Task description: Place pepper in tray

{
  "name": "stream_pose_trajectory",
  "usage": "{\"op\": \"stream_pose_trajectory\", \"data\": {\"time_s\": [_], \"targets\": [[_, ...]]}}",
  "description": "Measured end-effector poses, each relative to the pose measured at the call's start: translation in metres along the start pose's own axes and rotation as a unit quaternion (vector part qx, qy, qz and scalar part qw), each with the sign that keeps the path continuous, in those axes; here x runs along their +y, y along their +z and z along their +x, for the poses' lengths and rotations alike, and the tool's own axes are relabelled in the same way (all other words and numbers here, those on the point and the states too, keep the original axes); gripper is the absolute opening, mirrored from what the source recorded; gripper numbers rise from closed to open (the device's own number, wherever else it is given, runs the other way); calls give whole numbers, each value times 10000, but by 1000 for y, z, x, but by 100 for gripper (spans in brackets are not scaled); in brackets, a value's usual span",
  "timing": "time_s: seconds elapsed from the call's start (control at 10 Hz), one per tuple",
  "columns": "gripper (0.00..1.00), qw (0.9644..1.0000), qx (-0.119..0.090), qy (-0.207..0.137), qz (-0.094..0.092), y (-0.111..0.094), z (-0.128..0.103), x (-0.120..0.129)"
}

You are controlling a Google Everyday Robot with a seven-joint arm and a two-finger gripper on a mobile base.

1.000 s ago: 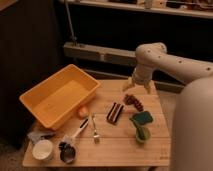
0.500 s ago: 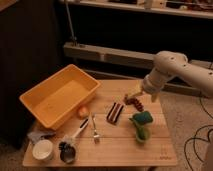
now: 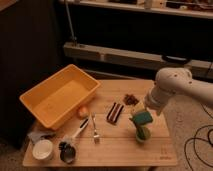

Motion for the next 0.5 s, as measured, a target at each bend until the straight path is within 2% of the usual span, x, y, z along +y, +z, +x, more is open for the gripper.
{"op": "stream_pose_trajectory", "data": {"time_s": [0.5], "targets": [[80,9979,0,-641,119,25,0,17]]}}
